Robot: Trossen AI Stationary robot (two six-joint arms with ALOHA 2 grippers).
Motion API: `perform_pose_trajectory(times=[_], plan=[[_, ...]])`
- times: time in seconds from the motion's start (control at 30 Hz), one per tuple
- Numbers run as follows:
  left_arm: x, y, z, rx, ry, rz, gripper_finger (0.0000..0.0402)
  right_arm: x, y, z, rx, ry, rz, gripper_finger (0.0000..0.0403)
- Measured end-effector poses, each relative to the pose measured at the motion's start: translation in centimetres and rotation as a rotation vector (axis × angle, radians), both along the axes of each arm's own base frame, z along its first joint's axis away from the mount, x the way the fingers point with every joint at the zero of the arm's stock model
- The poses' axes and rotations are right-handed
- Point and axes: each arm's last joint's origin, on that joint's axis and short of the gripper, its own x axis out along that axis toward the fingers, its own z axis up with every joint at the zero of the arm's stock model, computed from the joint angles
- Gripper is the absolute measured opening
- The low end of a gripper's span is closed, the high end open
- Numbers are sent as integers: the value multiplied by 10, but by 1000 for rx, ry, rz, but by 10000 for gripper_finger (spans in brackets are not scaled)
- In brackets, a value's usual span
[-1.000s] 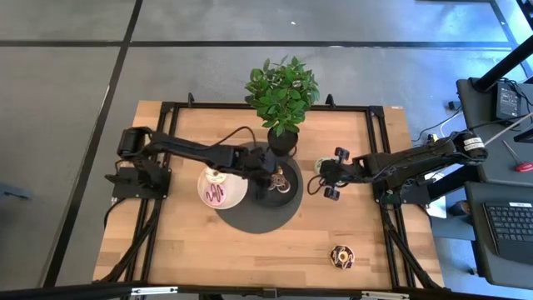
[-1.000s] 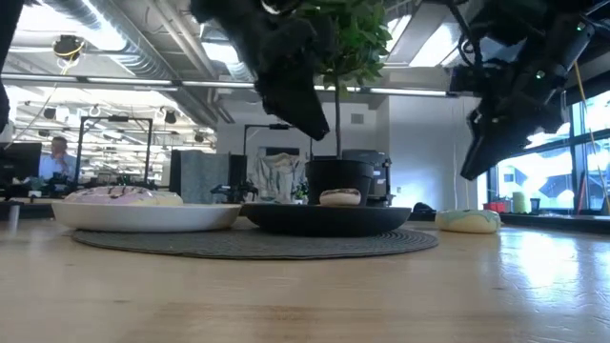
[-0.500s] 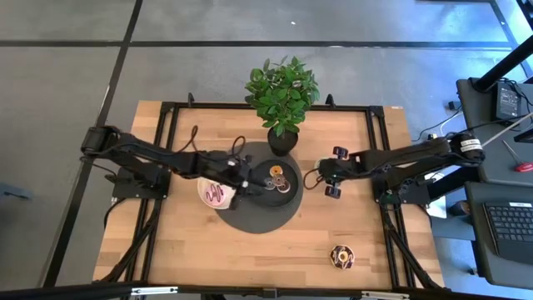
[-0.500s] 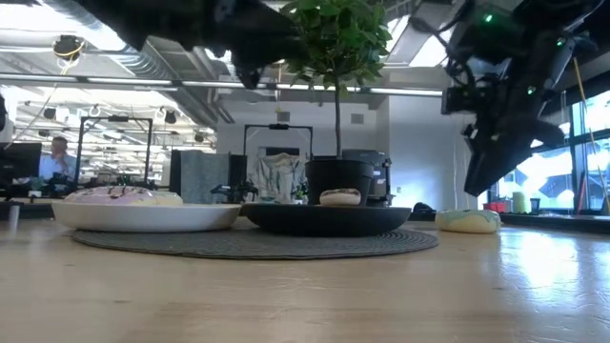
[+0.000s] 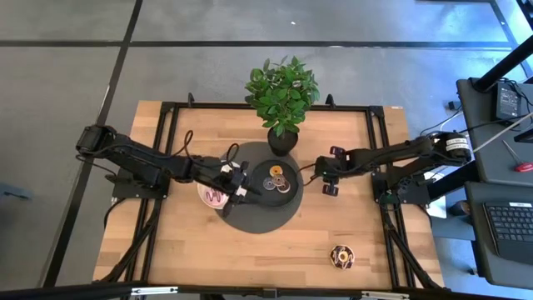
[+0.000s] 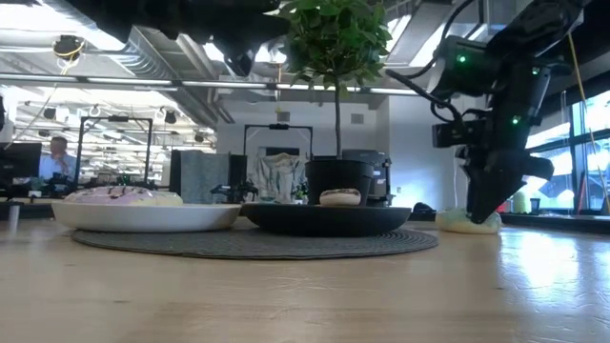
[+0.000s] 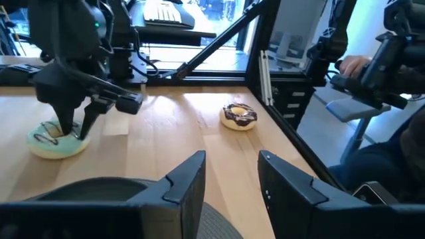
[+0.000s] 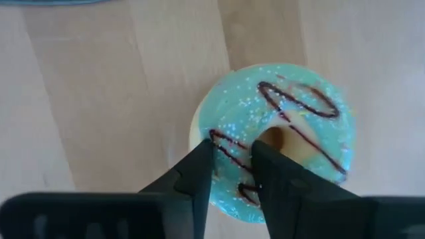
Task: Pick & Place donuts
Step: Put the large blue donut on the white plate
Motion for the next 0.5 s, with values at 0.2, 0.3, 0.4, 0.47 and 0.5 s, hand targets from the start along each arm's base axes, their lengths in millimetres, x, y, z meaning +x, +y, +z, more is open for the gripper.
perform_pose_trajectory(times=[0.2, 0.3, 0.4, 0.47, 0.5], plan=[[0, 0, 0, 0, 0, 0, 136, 1, -1, 0, 48, -8, 5, 61], [0, 0, 0, 0, 0, 0, 135, 0, -1, 1, 45, -10, 3, 31], [0, 0, 0, 0, 1, 0, 133, -3, -1, 4, 12, 0, -5, 11], [0, 0, 0, 0, 1, 0, 132, -5, -2, 10, -10, 31, -33, 12], [0, 0, 0, 0, 0, 0, 132, -5, -2, 14, -16, 40, -44, 16]])
